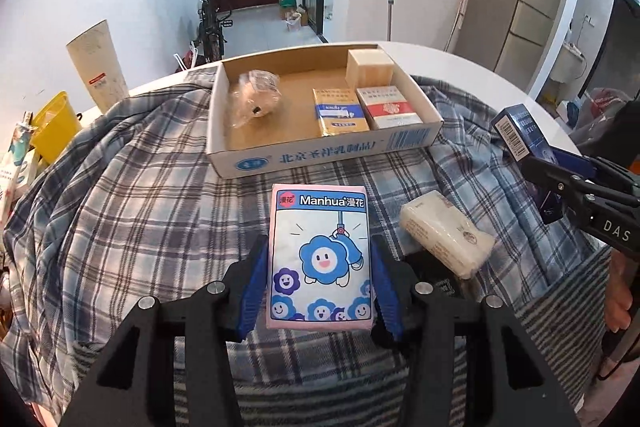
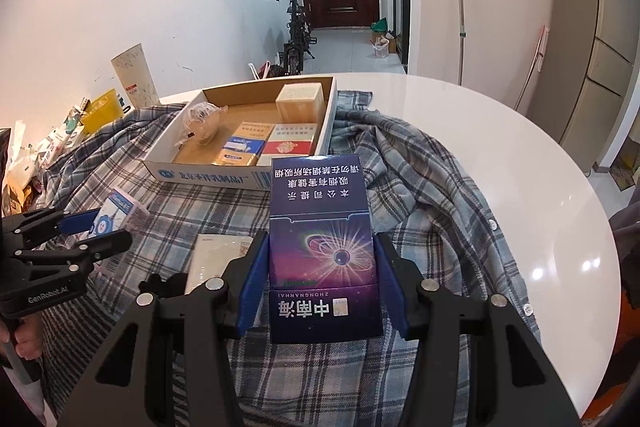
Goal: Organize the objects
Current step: 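Grasp the pink Manhua card box with the left tool while the right tool holds the purple box, then lower the pink box into the cardboard box with the left tool while the right tool lowers the purple box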
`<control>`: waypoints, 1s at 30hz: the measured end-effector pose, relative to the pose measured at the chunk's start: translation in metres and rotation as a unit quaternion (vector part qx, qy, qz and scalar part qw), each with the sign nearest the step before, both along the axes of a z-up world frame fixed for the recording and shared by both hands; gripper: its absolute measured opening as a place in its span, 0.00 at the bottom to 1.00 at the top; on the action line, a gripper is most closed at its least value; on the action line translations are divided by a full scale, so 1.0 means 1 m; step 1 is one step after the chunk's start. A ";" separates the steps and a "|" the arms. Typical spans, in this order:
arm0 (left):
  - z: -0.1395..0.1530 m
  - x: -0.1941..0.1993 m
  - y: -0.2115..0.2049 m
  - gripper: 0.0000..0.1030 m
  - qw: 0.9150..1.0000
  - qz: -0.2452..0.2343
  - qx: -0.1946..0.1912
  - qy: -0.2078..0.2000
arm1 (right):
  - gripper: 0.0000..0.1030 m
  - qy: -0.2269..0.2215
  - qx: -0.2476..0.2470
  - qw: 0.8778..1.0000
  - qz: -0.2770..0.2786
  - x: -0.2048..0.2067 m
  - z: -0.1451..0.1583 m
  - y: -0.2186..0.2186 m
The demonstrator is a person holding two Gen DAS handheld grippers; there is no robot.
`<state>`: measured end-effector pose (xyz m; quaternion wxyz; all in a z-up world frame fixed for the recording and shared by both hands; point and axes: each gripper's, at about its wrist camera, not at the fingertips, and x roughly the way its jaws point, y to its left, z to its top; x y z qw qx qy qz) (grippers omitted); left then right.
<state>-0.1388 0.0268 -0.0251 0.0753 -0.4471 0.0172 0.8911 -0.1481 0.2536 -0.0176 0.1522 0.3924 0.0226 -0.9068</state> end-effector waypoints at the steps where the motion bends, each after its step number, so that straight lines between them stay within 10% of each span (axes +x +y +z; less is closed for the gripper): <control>1: 0.001 0.001 -0.001 0.50 1.000 0.001 0.001 0.002 | 0.49 0.001 0.001 1.000 0.001 0.001 0.002 -0.001; 13: 0.026 0.007 -0.015 0.50 0.999 0.012 0.023 0.030 | 0.49 0.023 0.009 1.000 0.016 0.011 0.025 -0.021; 22: 0.084 -0.071 -0.008 0.50 0.997 0.018 0.034 0.073 | 0.49 0.076 0.003 0.997 -0.006 -0.020 0.080 -0.039; 30: 0.023 -0.135 -0.036 0.50 0.994 0.057 0.091 -0.025 | 0.49 0.038 -0.008 0.999 -0.037 -0.080 0.070 -0.055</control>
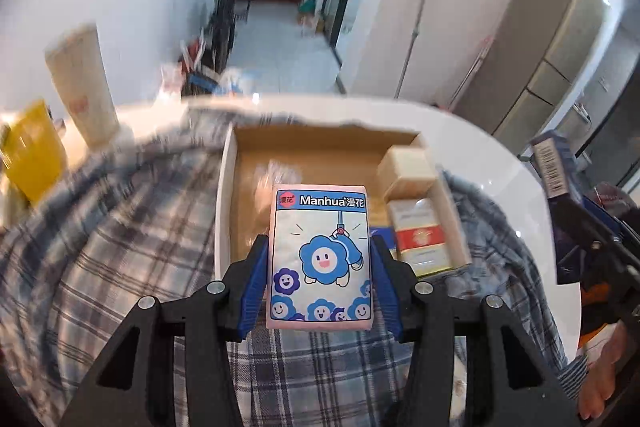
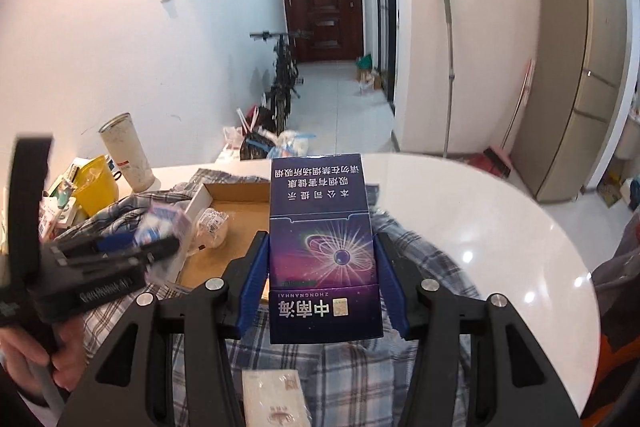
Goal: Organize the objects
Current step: 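Lower the pink box into the cardboard box with the left tool while the right tool lowers the purple box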
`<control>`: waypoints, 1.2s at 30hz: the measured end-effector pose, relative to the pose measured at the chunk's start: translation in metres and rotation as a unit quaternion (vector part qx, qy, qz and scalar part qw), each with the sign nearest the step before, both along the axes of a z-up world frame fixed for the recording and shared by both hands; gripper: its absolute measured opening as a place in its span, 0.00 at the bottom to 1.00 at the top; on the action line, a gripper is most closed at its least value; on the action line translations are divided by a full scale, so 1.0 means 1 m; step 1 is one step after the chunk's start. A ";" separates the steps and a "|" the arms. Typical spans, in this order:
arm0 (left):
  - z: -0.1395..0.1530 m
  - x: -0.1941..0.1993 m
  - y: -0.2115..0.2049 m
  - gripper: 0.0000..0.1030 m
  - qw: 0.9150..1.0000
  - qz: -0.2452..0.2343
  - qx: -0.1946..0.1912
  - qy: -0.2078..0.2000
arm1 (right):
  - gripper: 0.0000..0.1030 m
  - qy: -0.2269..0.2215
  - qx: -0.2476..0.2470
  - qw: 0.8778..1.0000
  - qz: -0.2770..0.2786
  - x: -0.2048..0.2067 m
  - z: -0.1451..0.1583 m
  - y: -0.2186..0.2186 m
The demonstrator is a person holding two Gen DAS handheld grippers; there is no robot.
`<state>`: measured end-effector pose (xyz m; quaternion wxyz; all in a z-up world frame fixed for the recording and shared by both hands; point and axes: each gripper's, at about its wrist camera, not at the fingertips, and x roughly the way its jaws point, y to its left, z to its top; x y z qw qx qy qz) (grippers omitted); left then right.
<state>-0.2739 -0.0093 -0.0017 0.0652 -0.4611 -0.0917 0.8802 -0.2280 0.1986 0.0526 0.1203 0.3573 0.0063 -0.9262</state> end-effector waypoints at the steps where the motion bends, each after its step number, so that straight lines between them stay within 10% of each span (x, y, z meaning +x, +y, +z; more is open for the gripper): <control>1: -0.009 -0.004 -0.004 0.50 1.000 0.006 0.006 -0.006 | 0.49 -0.008 0.000 1.000 0.000 -0.006 -0.006 -0.002; 14: -0.070 -0.033 0.001 0.50 0.999 0.006 0.003 -0.034 | 0.49 -0.073 -0.007 0.997 -0.009 -0.047 -0.050 -0.002; 21: -0.070 -0.033 -0.004 0.52 0.999 0.018 0.002 -0.031 | 0.49 -0.076 0.001 0.997 -0.009 -0.047 -0.049 -0.007; 26: -0.055 -0.026 -0.018 0.80 0.999 0.046 0.006 0.007 | 0.49 -0.084 -0.019 0.996 -0.007 -0.051 -0.047 -0.012; 36: -0.023 -0.013 -0.028 0.84 0.996 0.059 0.024 0.070 | 0.49 -0.111 -0.031 0.993 -0.013 -0.061 -0.066 -0.029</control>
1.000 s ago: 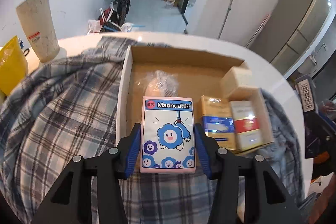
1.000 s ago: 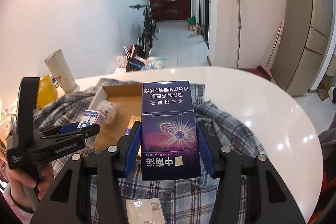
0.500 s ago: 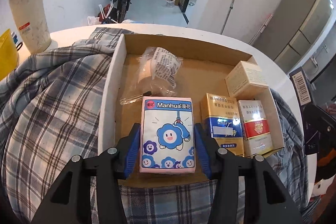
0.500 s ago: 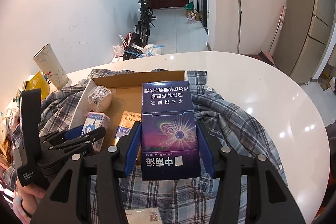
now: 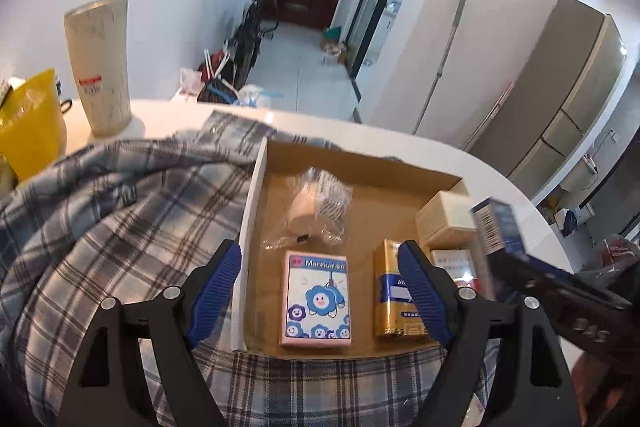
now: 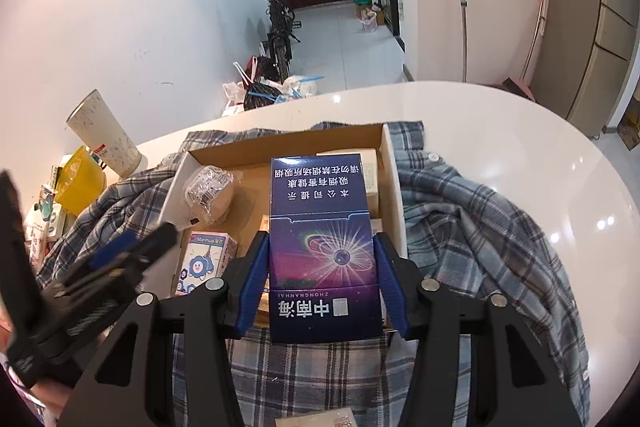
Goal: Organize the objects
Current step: 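Lower the pink box into the cardboard box with the left tool while the right tool lowers the purple box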
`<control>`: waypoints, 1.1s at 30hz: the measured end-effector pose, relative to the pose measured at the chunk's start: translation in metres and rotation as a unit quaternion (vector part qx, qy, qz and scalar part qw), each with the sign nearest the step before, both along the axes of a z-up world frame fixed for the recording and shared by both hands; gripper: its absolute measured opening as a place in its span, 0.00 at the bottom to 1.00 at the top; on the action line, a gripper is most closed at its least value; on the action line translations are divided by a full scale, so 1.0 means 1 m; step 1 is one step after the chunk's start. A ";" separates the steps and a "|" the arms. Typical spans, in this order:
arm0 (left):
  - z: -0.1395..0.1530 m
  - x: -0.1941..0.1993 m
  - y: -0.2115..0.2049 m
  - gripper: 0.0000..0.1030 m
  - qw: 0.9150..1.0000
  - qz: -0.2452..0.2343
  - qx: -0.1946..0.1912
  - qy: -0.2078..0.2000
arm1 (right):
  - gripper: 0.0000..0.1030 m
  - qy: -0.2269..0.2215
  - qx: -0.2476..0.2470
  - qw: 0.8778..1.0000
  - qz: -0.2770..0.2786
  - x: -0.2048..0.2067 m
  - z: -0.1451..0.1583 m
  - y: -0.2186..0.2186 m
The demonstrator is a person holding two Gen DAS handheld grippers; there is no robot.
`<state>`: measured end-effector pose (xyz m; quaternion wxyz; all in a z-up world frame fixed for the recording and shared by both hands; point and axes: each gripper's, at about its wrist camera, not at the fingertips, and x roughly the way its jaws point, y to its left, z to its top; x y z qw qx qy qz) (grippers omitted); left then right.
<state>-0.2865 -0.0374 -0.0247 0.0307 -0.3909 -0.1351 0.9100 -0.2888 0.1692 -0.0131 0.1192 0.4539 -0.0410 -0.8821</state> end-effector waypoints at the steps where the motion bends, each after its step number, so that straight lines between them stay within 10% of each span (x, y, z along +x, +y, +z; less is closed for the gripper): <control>1: 0.002 0.001 0.000 0.84 1.000 0.002 -0.003 0.006 | 0.49 -0.003 0.000 1.000 -0.001 -0.001 -0.003 0.000; 21: 0.003 0.005 0.003 0.84 1.000 0.003 0.003 0.025 | 0.53 -0.026 0.013 1.000 0.004 -0.015 -0.035 0.001; 33: 0.047 0.033 0.015 0.84 0.995 -0.014 -0.030 0.090 | 0.62 0.040 -0.013 0.999 -0.017 0.017 0.020 0.032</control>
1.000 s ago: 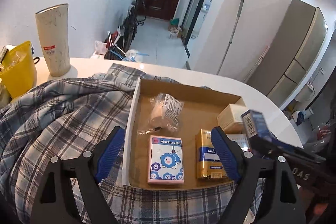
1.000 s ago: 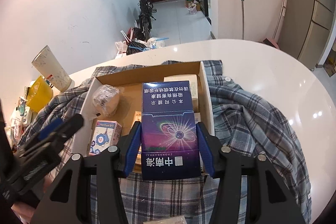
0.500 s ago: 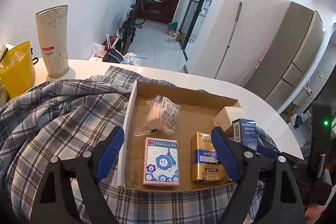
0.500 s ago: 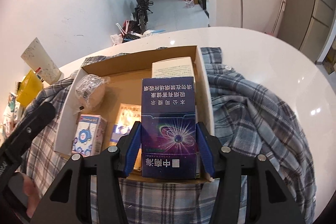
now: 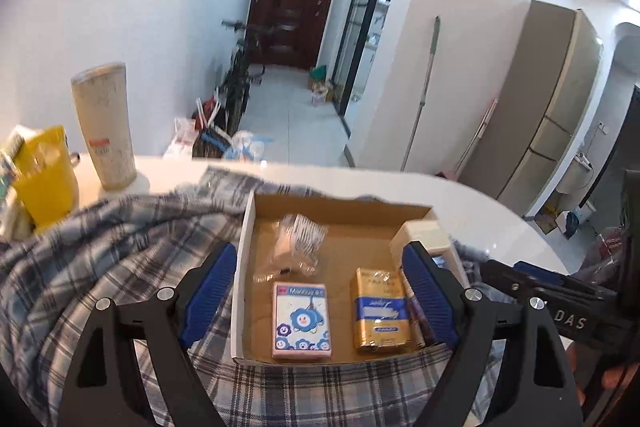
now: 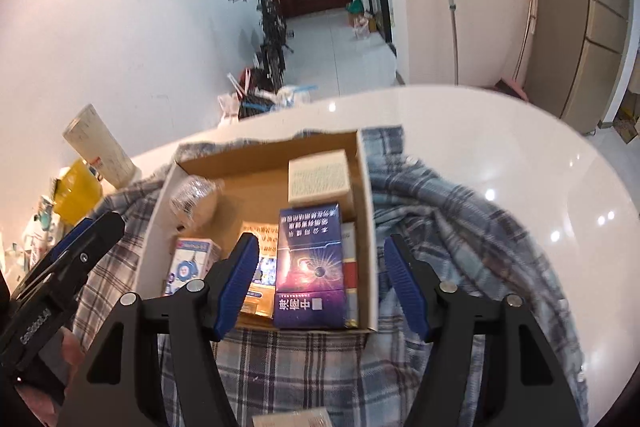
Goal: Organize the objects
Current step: 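Withdraw both open tools from the box toward the white tissue pack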
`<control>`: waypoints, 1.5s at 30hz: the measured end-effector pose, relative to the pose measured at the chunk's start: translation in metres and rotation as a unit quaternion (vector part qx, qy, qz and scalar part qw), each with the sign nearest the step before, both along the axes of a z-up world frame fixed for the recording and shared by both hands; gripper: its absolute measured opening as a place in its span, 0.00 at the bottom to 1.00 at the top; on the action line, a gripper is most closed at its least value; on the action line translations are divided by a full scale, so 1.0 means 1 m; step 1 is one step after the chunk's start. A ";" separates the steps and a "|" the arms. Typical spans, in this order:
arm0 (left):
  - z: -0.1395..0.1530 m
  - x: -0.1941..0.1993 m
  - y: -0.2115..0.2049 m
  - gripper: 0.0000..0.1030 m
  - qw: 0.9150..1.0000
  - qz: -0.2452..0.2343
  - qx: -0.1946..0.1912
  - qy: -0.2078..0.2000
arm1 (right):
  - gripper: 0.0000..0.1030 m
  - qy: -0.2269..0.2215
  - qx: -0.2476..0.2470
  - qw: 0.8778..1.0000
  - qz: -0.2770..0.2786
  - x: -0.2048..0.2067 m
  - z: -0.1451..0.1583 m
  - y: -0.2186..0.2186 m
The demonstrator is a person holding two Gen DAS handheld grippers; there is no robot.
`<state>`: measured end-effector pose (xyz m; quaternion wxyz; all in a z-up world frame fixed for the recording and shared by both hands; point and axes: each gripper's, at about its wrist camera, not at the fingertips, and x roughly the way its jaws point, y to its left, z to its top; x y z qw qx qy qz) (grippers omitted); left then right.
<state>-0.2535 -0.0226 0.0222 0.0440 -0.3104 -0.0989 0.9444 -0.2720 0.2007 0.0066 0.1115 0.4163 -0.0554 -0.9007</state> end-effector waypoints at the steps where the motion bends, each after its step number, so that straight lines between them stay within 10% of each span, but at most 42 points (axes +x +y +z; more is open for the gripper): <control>1: 0.007 0.005 0.001 0.84 1.000 -0.003 0.000 0.010 | 0.63 0.012 0.000 1.000 -0.002 0.006 0.008 0.004; 14: 0.087 0.109 0.013 1.00 0.988 -0.010 -0.036 0.148 | 0.69 0.147 -0.035 0.988 0.005 0.094 0.091 0.036; 21: 0.111 0.162 0.009 1.00 0.982 -0.014 -0.015 0.190 | 1.00 0.231 -0.030 0.972 0.016 0.153 0.116 0.038; 28: 0.121 0.194 0.008 1.00 0.976 0.003 -0.014 0.218 | 1.00 0.275 0.005 0.962 0.008 0.183 0.120 0.037; 45: 0.079 0.213 0.018 1.00 0.988 -0.053 -0.014 0.147 | 1.00 0.237 -0.011 0.971 0.030 0.207 0.095 0.052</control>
